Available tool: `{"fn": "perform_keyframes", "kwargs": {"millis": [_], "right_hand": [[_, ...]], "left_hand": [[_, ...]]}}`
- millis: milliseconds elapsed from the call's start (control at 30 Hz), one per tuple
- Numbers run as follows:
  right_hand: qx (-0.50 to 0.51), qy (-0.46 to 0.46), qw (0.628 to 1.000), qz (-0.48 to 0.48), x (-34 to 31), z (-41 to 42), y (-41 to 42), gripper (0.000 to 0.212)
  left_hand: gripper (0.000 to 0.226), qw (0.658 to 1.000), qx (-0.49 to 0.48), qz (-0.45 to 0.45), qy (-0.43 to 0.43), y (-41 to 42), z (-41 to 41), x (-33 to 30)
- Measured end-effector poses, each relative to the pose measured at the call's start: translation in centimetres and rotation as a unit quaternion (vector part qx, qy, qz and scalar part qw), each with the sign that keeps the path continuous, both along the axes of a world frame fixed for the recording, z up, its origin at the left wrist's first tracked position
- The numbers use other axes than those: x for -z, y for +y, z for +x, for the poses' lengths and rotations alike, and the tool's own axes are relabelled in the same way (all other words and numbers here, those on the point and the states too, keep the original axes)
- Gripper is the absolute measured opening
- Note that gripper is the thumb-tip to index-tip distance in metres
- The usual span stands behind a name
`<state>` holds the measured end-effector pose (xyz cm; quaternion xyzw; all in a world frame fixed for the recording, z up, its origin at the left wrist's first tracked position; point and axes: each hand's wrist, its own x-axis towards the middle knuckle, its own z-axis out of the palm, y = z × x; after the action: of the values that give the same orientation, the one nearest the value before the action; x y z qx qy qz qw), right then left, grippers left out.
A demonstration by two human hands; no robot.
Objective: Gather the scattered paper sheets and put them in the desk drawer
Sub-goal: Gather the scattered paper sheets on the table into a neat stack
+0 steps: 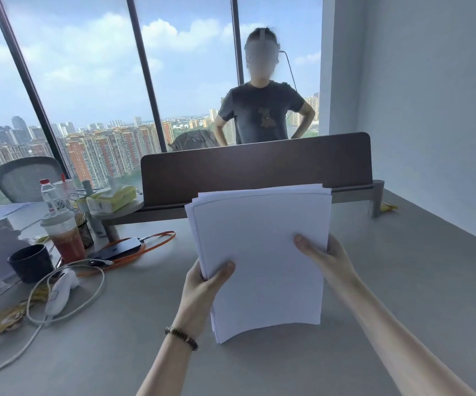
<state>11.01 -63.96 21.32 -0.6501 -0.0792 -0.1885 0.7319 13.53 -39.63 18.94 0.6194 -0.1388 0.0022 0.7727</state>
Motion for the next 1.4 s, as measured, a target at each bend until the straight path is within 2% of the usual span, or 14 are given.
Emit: {"fn": "perform_keyframes", "kwargs": {"millis": [100,167,267,367,433,533,567,700,833,1000,1100,1233,1300,1400], "right_hand": [[-0.024,0.008,1.000,0.002,0.3,0.4,0.0,0.047],[-0.043,0.031,0.998,0.015,0.8,0.7,0.1,0.060],[-0.061,0.050,0.996,0.030,1.4,1.0,0.2,0.060],[-0.077,0.061,0.995,0.036,2.0,1.1,0.2,0.070],[-0.078,0.069,0.994,0.026,1.9,0.9,0.5,0.062],[-0.048,0.087,0.995,-0.016,1.4,0.9,0.7,0.016],[-0.034,0.094,0.994,-0.036,1.3,1.0,0.7,0.009],[0.002,0.111,0.992,-0.061,1.4,0.9,0.2,0.018],[0.040,0.147,0.987,-0.046,1.9,1.1,-0.1,0.041],[0.077,0.159,0.984,0.011,1.9,1.3,-0.2,0.033],[0.109,0.158,0.974,0.120,1.8,1.5,-0.4,0.028],[0.133,0.147,0.954,0.226,1.8,1.5,0.1,0.025],[0.139,0.146,0.946,0.254,1.9,1.3,1.0,0.024],[0.134,0.139,0.947,0.255,2.1,1.1,2.4,0.025]], "left_hand": [[0.036,1.000,-0.003,0.010,0.018,-0.4,0.1,0.5],[0.036,1.000,-0.011,0.016,0.024,-0.5,0.2,0.7],[0.030,0.999,-0.020,0.022,0.022,-0.5,0.3,1.5],[0.027,0.999,-0.030,0.034,0.020,-0.8,0.0,2.6],[0.021,0.998,-0.045,0.035,0.026,-1.2,-0.1,2.8],[0.012,0.995,-0.073,0.045,0.051,-1.7,0.3,2.3],[0.013,0.994,-0.076,0.051,0.056,-1.6,0.4,2.2],[0.023,0.993,-0.052,0.080,0.074,-0.9,0.5,1.8],[0.043,0.989,-0.013,0.087,0.118,-0.7,0.4,0.8],[0.042,0.978,0.091,0.068,0.174,0.4,0.3,-0.5],[0.038,0.980,0.109,-0.001,0.165,1.5,0.3,-0.1],[0.032,0.952,0.088,-0.217,0.196,0.0,-0.3,1.6],[0.038,0.940,0.078,-0.257,0.210,-1.6,-0.8,2.2],[0.043,0.943,0.099,-0.249,0.199,-3.7,-1.6,2.4]]}}
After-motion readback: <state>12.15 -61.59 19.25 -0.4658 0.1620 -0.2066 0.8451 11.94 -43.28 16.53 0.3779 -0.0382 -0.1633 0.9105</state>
